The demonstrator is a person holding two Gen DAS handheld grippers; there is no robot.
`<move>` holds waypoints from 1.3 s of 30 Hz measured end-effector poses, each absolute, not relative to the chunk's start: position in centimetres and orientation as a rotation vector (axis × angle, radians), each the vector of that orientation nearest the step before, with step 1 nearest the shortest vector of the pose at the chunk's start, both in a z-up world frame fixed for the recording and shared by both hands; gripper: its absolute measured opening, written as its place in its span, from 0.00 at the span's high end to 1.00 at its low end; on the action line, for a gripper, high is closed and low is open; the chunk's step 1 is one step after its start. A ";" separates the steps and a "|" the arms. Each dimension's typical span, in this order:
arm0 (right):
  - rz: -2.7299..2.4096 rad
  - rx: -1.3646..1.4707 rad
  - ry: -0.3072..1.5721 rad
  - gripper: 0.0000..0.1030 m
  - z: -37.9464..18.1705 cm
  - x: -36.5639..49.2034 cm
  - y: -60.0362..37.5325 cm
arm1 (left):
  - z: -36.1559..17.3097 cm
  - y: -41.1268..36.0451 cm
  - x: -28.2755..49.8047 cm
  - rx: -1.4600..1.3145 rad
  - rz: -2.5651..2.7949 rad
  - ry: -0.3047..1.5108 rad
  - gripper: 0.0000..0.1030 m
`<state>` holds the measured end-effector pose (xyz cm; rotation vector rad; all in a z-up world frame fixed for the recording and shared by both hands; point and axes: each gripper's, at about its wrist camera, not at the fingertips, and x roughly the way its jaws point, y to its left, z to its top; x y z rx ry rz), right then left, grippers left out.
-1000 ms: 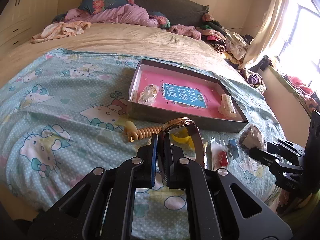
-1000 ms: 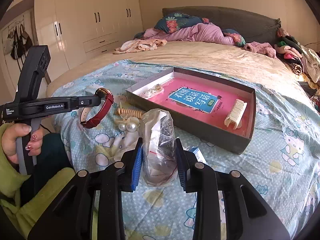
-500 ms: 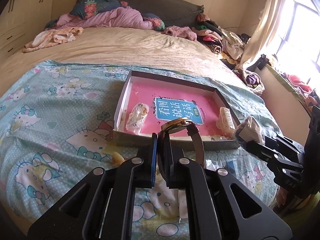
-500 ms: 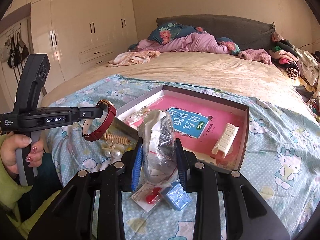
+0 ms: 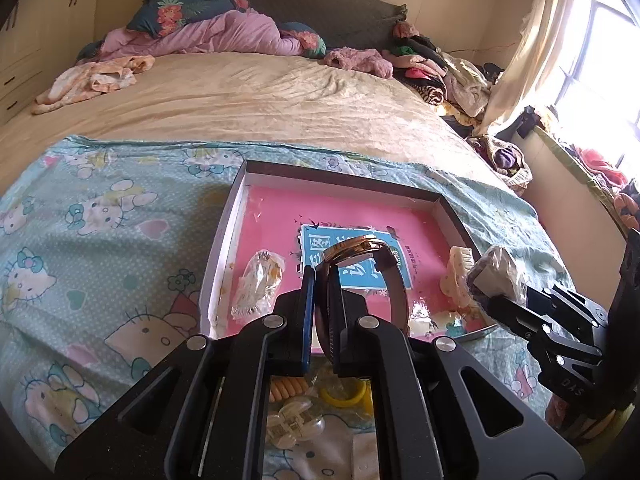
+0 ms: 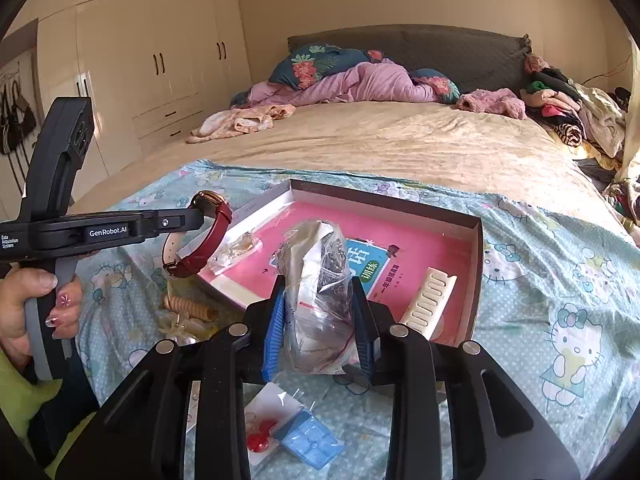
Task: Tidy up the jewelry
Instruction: 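Carry the watch and bag into the pink-lined box and open both tools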
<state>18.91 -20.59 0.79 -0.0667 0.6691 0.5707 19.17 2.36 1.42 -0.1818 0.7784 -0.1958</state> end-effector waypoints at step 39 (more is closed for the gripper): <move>0.496 -0.063 0.820 0.71 -4.1 23.8 -19.9 | -3.1 0.3 23.0 -0.141 -0.204 0.868 0.64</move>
